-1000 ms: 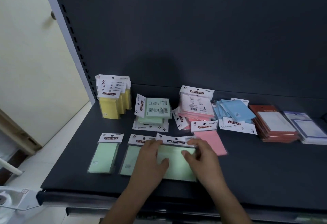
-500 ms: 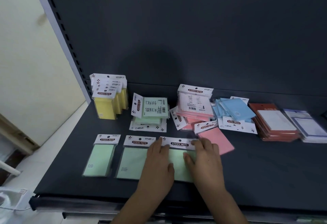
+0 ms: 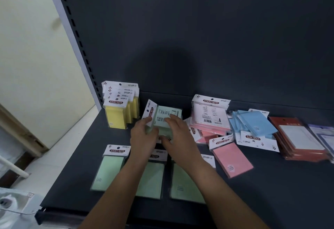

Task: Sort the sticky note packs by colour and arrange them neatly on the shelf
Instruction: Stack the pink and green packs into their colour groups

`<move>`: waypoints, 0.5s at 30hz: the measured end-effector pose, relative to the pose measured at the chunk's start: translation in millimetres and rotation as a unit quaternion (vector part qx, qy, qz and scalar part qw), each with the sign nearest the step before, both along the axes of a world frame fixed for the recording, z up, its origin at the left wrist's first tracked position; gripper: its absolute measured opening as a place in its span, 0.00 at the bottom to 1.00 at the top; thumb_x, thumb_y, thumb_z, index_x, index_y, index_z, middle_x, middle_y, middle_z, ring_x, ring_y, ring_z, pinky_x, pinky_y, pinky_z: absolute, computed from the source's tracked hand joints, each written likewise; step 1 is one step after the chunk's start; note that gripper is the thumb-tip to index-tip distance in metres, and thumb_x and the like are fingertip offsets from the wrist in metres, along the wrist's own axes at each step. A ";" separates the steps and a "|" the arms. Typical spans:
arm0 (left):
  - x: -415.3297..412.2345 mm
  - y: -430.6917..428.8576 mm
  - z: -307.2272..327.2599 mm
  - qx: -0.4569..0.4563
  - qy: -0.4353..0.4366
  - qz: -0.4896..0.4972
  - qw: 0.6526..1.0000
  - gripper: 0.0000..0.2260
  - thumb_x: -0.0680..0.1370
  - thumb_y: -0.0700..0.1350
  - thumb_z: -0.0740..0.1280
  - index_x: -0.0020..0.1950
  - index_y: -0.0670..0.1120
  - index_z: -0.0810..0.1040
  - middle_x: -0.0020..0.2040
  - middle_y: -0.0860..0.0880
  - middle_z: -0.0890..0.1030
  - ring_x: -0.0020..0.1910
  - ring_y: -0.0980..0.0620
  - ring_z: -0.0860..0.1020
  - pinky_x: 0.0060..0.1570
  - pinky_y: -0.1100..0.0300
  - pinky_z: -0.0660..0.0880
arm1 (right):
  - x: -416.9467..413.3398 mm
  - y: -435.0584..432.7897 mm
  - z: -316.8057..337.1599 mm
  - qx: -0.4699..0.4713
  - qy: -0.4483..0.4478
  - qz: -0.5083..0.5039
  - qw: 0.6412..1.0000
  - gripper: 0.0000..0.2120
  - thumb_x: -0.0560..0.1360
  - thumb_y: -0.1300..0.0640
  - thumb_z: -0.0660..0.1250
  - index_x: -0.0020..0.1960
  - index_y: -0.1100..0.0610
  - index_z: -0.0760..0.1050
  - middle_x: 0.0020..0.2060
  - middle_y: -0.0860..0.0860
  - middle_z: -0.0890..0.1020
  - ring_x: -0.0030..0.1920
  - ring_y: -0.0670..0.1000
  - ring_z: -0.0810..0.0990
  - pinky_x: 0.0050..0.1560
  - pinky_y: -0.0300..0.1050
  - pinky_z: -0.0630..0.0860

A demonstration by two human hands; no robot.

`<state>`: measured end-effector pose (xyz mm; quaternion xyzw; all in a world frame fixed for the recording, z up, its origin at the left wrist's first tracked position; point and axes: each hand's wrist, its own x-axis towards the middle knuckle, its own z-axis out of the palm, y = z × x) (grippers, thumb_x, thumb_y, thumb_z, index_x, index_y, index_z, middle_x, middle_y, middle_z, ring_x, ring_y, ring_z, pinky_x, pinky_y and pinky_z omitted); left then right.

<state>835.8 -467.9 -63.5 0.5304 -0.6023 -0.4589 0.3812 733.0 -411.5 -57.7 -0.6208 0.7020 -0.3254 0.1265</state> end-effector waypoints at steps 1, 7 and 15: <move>-1.3 -2.2 0.0 0.000 0.003 0.007 1.000 0.18 0.76 0.38 0.64 0.66 0.44 0.72 0.63 0.47 0.75 0.61 0.50 0.73 0.63 0.50 0.71 | 1.3 -5.9 -0.9 0.005 -0.002 -0.005 1.000 0.25 0.77 0.58 0.63 0.72 0.59 0.62 0.74 0.53 0.59 0.74 0.50 0.54 0.72 0.38 0.49; -3.5 -3.4 11.3 -0.026 0.102 0.080 0.991 0.10 0.75 0.40 0.68 0.56 0.46 0.78 0.47 0.46 0.82 0.46 0.51 0.80 0.48 0.55 0.78 | -2.3 -21.8 0.7 -0.013 -0.090 -0.023 0.996 0.24 0.77 0.56 0.63 0.71 0.57 0.63 0.73 0.50 0.61 0.73 0.46 0.55 0.74 0.42 0.54; 3.0 13.8 37.4 0.015 0.234 0.068 0.970 0.11 0.76 0.36 0.66 0.56 0.48 0.77 0.51 0.45 0.82 0.48 0.50 0.82 0.47 0.54 0.80 | -2.1 -14.2 11.9 -0.024 -0.168 0.032 0.985 0.36 0.72 0.43 0.67 0.74 0.50 0.56 0.69 0.47 0.66 0.69 0.45 0.64 0.69 0.50 0.66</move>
